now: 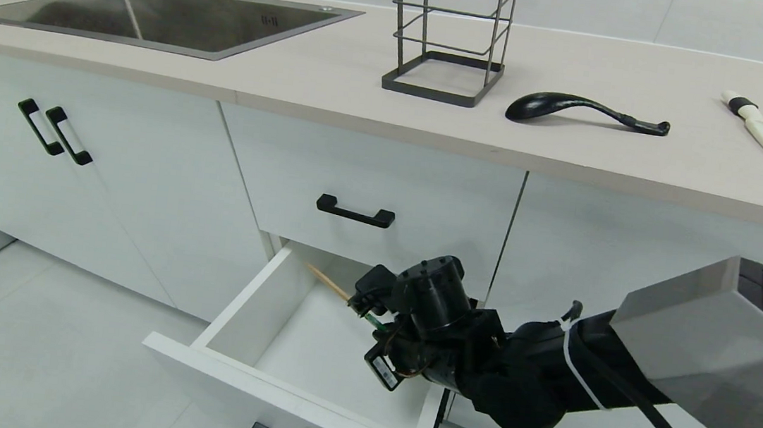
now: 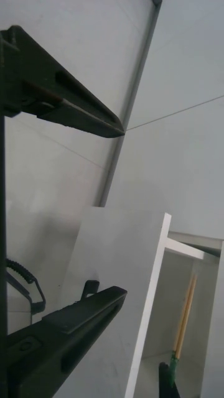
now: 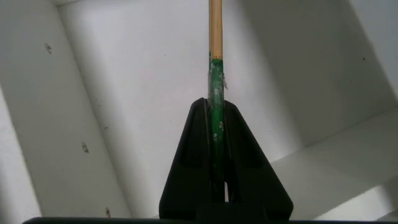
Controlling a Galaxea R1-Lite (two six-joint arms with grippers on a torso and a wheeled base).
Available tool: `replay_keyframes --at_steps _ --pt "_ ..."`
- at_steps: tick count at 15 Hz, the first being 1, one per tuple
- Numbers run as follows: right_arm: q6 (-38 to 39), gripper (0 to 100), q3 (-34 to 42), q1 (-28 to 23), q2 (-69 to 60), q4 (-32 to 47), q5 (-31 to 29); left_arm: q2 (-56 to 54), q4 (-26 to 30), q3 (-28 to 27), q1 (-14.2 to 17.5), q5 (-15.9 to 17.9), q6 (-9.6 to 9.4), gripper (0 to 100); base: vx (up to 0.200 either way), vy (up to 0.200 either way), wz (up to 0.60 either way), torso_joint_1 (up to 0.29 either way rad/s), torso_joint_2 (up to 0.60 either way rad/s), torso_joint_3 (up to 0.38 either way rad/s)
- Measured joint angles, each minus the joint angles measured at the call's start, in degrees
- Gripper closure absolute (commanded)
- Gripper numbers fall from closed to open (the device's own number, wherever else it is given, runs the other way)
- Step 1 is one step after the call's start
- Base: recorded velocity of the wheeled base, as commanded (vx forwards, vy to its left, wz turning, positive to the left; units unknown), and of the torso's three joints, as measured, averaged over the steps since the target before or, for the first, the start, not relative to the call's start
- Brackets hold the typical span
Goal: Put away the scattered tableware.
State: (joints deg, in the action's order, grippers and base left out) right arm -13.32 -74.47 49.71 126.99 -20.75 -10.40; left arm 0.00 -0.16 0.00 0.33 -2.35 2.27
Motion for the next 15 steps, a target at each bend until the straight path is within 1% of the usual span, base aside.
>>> replay_keyframes --at_steps 4,15 --pt "0.27 100 -2.84 0.06 2.41 3.78 -1.97 0.0 0.0 0.0 0.0 0.0 0.0 0 0.0 0.0 0.0 0.0 0.0 0.0" --pt "0.74 100 -8.24 0.01 8.79 3.68 -2.16 0.0 0.0 0.0 0.0 0.0 0.0 0 0.0 0.0 0.0 0.0 0.0 0.0"
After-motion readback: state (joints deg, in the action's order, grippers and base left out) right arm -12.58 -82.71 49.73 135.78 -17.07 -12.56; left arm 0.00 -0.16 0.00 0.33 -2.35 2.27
